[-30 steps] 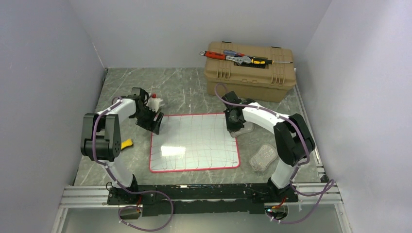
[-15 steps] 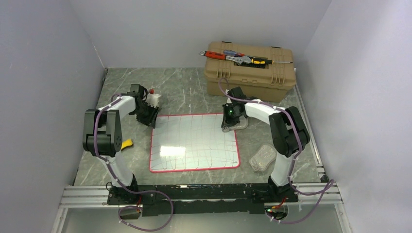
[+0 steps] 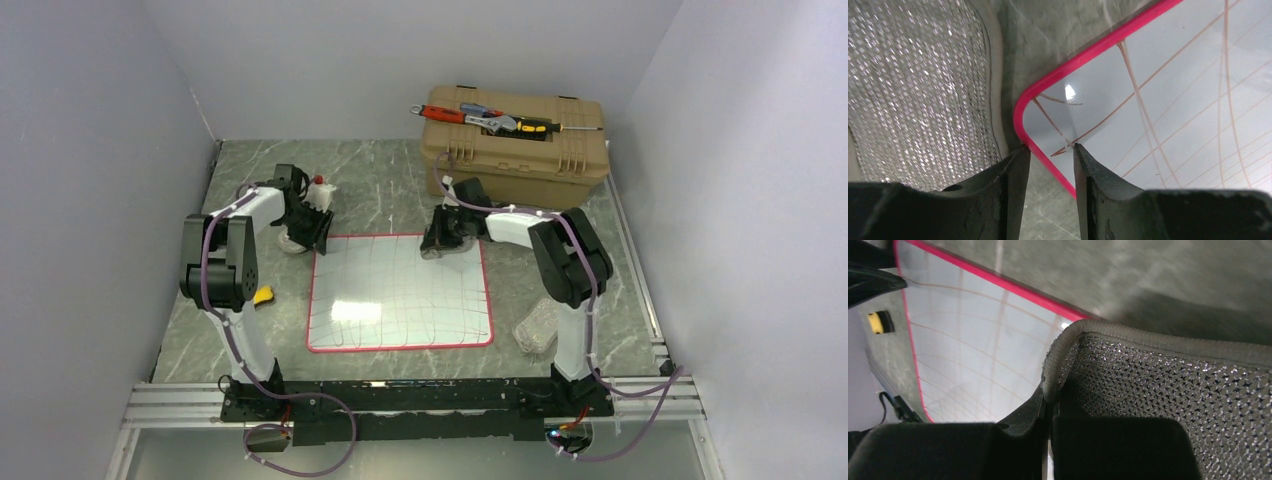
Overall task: Erase the whiteboard
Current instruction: Erase the whiteboard at the center of the board.
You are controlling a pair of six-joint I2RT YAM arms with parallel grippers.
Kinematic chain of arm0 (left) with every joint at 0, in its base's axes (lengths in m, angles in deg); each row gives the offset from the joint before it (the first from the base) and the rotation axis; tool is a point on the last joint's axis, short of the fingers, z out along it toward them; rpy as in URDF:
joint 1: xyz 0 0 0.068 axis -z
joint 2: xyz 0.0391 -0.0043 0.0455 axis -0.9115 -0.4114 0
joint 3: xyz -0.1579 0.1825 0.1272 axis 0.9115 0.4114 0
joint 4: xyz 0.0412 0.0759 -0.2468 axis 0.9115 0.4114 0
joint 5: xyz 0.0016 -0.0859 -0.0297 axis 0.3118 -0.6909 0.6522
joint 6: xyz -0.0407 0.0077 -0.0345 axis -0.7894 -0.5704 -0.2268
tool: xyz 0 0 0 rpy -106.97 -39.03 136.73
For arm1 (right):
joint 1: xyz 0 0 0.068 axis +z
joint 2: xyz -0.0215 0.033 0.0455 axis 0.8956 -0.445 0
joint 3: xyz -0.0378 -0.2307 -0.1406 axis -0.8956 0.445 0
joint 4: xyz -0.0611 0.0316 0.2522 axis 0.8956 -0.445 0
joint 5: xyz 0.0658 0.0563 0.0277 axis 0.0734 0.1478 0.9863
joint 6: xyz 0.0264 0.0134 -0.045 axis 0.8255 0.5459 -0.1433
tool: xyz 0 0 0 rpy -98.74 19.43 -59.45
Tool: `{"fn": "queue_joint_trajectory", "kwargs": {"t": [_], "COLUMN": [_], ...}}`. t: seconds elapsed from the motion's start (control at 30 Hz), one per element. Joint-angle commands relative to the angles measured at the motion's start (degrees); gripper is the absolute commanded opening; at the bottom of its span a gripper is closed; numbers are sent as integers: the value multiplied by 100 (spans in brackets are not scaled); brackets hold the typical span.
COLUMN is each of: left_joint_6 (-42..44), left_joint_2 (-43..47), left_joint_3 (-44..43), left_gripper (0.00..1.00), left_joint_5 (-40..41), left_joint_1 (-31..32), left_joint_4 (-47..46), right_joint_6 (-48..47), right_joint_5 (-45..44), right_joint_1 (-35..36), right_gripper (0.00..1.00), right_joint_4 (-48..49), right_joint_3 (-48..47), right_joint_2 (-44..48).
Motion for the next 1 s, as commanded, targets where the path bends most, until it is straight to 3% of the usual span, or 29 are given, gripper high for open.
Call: {"fn": "queue_joint_trajectory", "kwargs": {"t": [0.0, 0.13, 0.37, 0.6, 0.83, 0.97], "left_joint_6": [-93, -67, 146, 265, 156, 176], "left_joint_2": [-588, -609, -278, 297, 748, 895], "left_joint_3": [-287, -568, -324, -189, 5, 259], "left_gripper": [43, 42, 42, 53, 68, 71], "left_joint_5": [-781, -1002, -962, -946, -984, -975], "left_joint_1": [266, 200, 115, 54, 47, 62], "left_joint_4": [-251, -21, 24, 323, 693, 780], "right_joint_6": [269, 550, 915, 628, 6, 63], "right_joint_5": [-126, -127, -394, -1068, -1112, -1705], "right_joint_1": [604, 1053, 1365, 939, 830, 521], "right_gripper": [0, 0, 0, 0, 0, 0], "right_joint_4": [279, 185, -111, 95, -579, -1225], "right_joint_3": [-397, -1327, -2637, -1085, -525, 92], "right_joint_2": [-971, -1550, -2365, -1023, 556, 1371]}}
